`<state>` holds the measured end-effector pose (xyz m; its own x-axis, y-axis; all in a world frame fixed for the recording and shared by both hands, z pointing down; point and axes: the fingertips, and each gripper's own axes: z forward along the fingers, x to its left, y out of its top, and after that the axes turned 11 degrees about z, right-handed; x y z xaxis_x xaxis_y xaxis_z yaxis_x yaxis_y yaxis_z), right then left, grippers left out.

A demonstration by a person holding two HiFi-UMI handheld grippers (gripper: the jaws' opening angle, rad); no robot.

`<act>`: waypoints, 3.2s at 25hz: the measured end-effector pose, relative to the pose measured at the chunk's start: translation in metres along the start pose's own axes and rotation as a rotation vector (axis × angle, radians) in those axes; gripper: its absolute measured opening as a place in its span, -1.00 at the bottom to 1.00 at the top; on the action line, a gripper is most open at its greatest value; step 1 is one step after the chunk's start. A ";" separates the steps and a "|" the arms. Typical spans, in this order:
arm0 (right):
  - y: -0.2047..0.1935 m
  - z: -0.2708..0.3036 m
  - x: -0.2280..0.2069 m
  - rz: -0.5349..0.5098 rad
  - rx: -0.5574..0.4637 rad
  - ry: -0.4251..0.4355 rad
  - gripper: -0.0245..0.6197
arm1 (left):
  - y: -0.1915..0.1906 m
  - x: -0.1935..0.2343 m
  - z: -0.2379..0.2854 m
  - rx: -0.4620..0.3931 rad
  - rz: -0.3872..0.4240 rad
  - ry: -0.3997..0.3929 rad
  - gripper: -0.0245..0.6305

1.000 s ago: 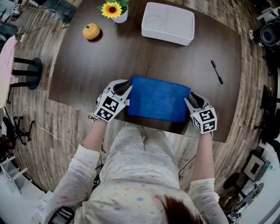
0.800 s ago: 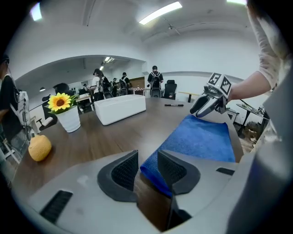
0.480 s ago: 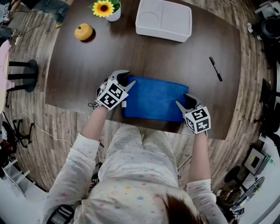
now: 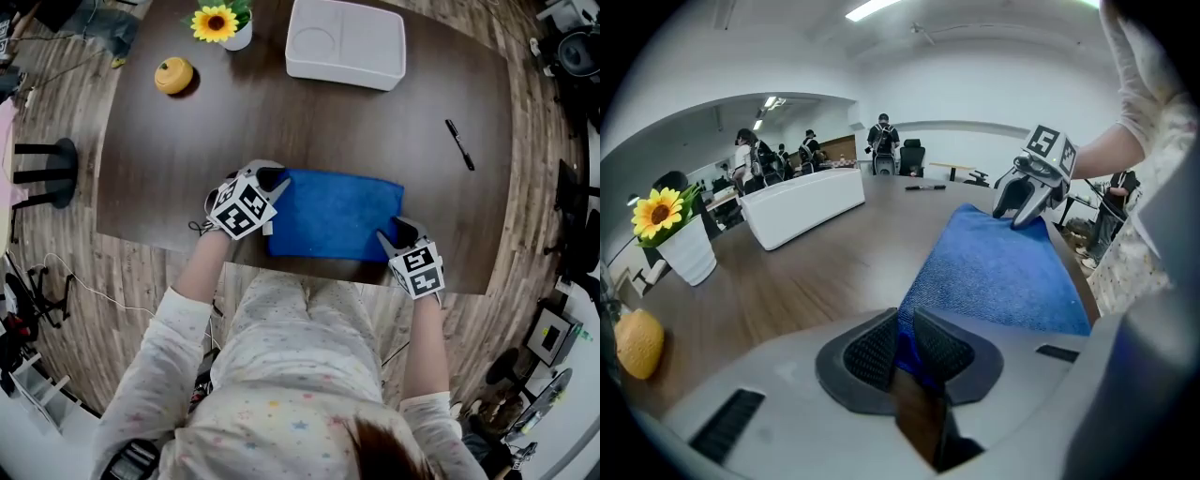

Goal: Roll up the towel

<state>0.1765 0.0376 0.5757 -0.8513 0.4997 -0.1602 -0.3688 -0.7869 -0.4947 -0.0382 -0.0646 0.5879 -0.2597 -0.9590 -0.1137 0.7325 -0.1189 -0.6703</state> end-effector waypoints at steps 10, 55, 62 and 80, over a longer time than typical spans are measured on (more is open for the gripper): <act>0.016 0.006 -0.015 0.003 -0.033 -0.102 -0.41 | -0.001 0.004 0.000 -0.005 -0.051 0.049 -0.80; 0.210 0.124 0.012 -0.539 -0.105 0.084 -0.50 | 0.032 -0.122 0.001 -0.013 -0.398 0.125 -0.82; 0.206 0.086 -0.001 -0.424 -0.182 0.105 -0.37 | 0.033 -0.107 -0.024 -0.083 -0.407 0.197 -0.70; 0.181 0.053 0.024 -0.315 -0.216 0.304 -0.58 | 0.054 0.039 0.007 -0.070 -0.264 0.372 -0.68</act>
<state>0.0698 -0.1120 0.5274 -0.5513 0.8098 -0.2006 -0.4773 -0.5034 -0.7203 -0.0040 -0.1103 0.5522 -0.6497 -0.7388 -0.1792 0.5698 -0.3172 -0.7581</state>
